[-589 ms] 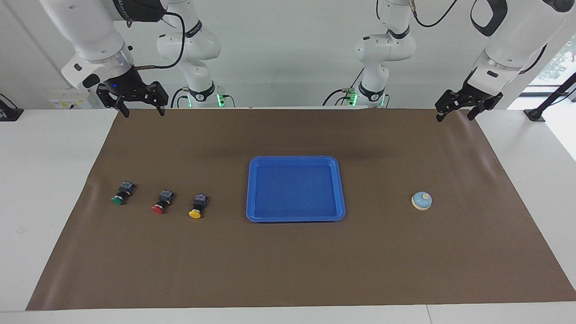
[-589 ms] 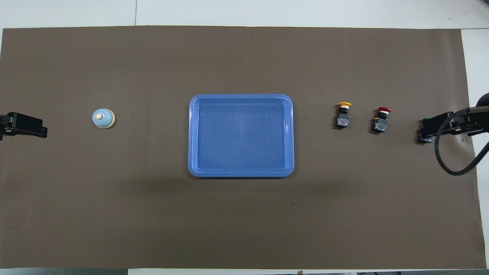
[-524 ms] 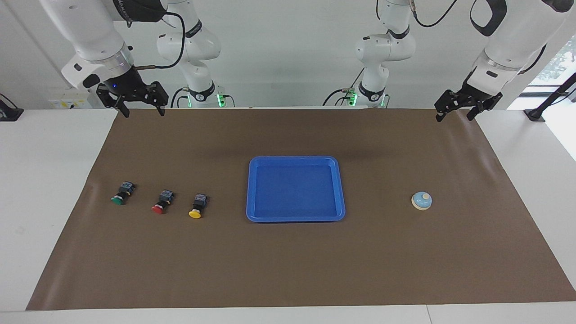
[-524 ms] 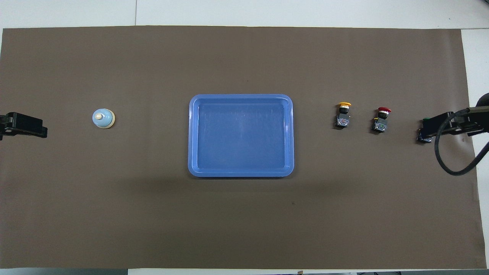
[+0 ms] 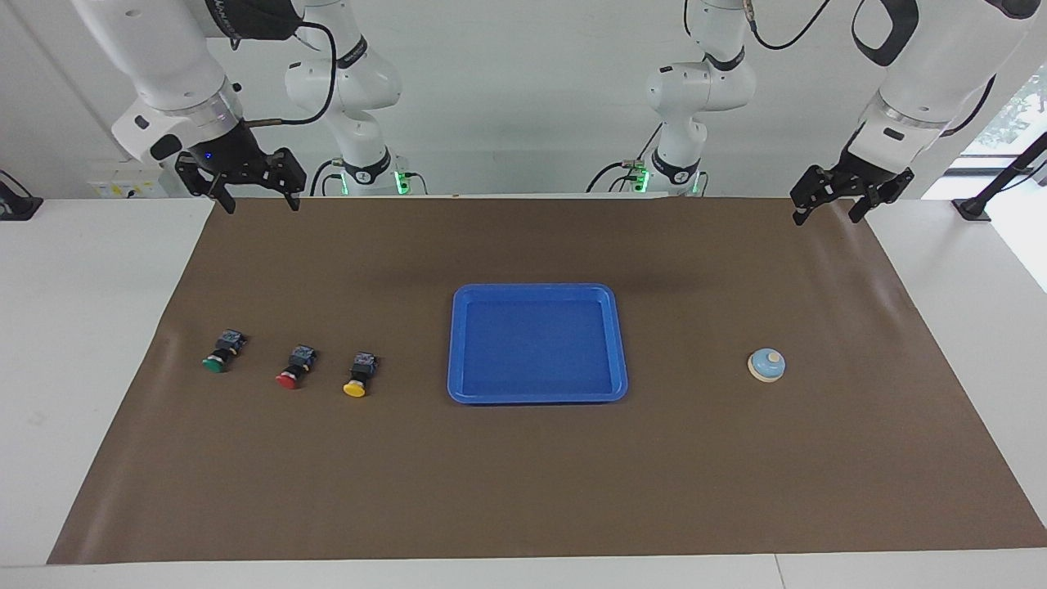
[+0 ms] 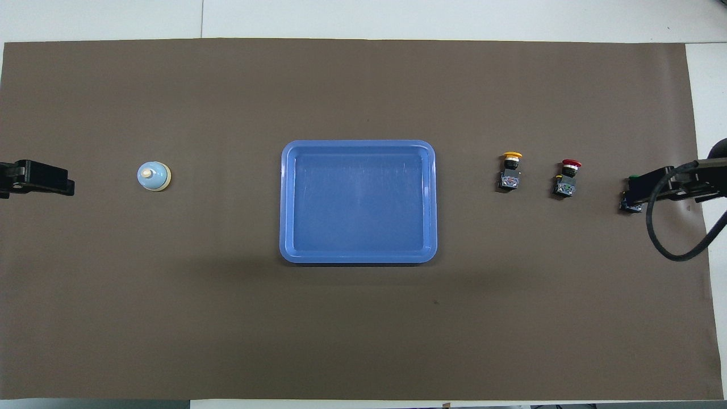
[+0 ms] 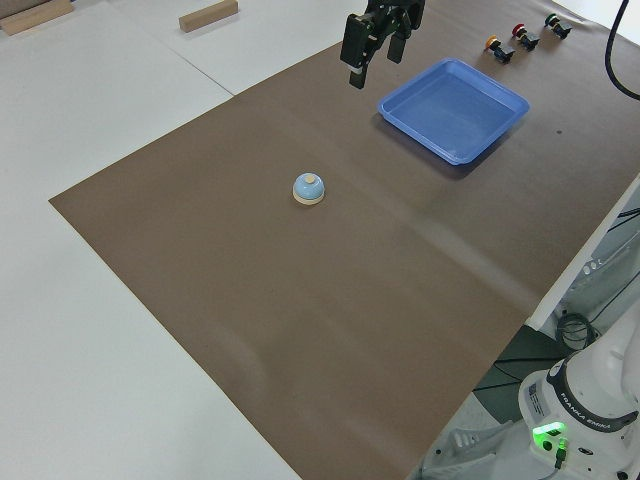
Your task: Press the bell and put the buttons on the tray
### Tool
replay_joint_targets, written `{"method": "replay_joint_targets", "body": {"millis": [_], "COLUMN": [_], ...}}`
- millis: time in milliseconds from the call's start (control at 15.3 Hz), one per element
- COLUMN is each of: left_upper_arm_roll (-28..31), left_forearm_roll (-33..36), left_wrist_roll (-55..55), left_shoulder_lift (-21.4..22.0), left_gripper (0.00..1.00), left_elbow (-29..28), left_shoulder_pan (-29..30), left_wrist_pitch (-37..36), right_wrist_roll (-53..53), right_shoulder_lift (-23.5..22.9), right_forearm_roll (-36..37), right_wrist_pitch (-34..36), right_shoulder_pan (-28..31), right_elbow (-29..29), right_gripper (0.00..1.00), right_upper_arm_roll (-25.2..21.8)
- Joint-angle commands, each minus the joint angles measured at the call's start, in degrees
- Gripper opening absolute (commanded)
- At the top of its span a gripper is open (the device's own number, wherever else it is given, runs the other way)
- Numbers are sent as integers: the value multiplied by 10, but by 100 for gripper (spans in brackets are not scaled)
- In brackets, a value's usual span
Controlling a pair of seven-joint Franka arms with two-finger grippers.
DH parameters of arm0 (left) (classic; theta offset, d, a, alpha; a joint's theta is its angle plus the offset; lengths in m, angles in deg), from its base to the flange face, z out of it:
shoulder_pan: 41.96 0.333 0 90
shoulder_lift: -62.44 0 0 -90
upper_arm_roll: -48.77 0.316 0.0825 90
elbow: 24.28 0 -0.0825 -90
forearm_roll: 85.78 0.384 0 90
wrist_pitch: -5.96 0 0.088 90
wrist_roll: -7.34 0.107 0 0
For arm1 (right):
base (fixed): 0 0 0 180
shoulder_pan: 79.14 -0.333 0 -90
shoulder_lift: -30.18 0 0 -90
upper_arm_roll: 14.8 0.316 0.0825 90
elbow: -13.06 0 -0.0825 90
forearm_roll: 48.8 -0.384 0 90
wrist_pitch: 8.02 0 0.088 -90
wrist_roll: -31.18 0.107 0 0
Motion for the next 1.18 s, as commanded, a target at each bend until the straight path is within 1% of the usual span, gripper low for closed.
{"method": "replay_joint_targets", "body": {"millis": [0,65,131,196,327,524,589,720,851,1113], "left_upper_arm_roll": [5,5,5,5,5,5,5,5,5,5], "left_forearm_roll": [-2,-3,-3,-3,-3,-3,-3,-3,-3,-3], "left_wrist_roll": [1,0,-1,-2,-4,-2,-2,-1,-1,-2], "left_shoulder_lift": [-43,-60,-81,-103,-126,-138,-144,-141,-142,-168], "left_gripper": [33,10,0,0,0,0,0,0,0,0], "left_elbow": [-3,-3,-9,-10,-19,-65,-69,-89,-116,-120], "left_shoulder_pan": [-11,-11,-11,-11,-10,-3,-1,2,5,6], "left_wrist_pitch": [42,61,89,109,139,211,220,228,264,306], "right_wrist_roll": [-9,-9,-9,-9,-9,-9,-9,-9,-9,-9], "right_shoulder_lift": [6,7,6,6,6,6,6,7,6,6], "right_forearm_roll": [-8,-8,-8,-8,-8,-8,-8,-8,-8,-8], "right_wrist_pitch": [1,1,1,1,1,1,1,1,1,1], "right_shoulder_pan": [4,4,4,4,4,4,4,4,4,4], "right_elbow": [-4,-4,-4,-4,-4,-4,-4,-4,-4,-4], "right_gripper": [100,100,100,100,100,100,100,100,100,100], "right_upper_arm_roll": [-1,-1,-1,-1,-1,-1,-1,-1,-1,-1]}}
